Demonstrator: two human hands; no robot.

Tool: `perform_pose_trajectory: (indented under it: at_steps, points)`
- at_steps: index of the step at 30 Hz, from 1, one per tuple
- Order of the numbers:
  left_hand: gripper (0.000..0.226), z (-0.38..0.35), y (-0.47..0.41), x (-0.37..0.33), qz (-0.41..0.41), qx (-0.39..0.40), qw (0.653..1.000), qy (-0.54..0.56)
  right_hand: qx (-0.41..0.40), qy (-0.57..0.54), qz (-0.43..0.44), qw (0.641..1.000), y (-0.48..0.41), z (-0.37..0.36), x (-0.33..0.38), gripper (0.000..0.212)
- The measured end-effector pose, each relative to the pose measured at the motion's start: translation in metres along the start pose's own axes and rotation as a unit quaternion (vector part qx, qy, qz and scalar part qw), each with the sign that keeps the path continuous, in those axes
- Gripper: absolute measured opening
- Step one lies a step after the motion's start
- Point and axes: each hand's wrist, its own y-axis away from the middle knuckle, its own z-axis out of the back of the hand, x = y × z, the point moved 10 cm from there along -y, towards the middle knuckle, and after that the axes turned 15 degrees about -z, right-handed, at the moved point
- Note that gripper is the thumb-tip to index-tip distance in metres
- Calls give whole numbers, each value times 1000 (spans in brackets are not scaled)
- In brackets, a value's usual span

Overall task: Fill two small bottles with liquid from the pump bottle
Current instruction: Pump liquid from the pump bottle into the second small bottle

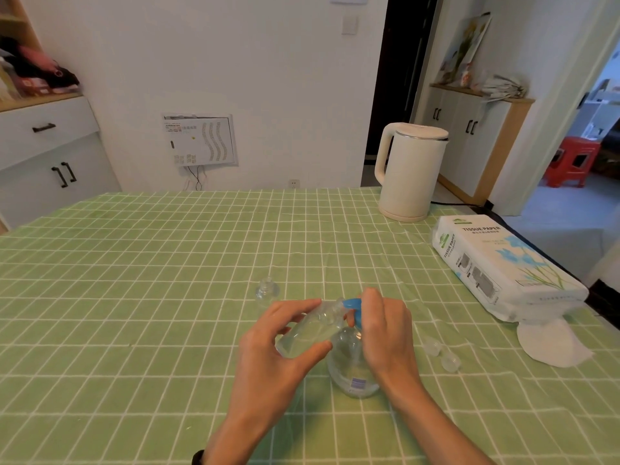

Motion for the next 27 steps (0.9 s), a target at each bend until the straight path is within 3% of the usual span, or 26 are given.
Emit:
perform_pose_trajectory:
  at_steps: [8, 19, 27]
  points:
    - [53, 0, 0, 1, 4, -2, 1000, 0, 12, -22, -53, 998, -1, -4, -12, 68]
    - [53, -1, 1, 3, 12, 3, 1000, -1, 2, -1, 6, 1000, 2, -1, 3, 58]
    - [52, 1, 0, 2, 17, -1, 1000, 3, 16, -28, -53, 998, 0, -4, -10, 69]
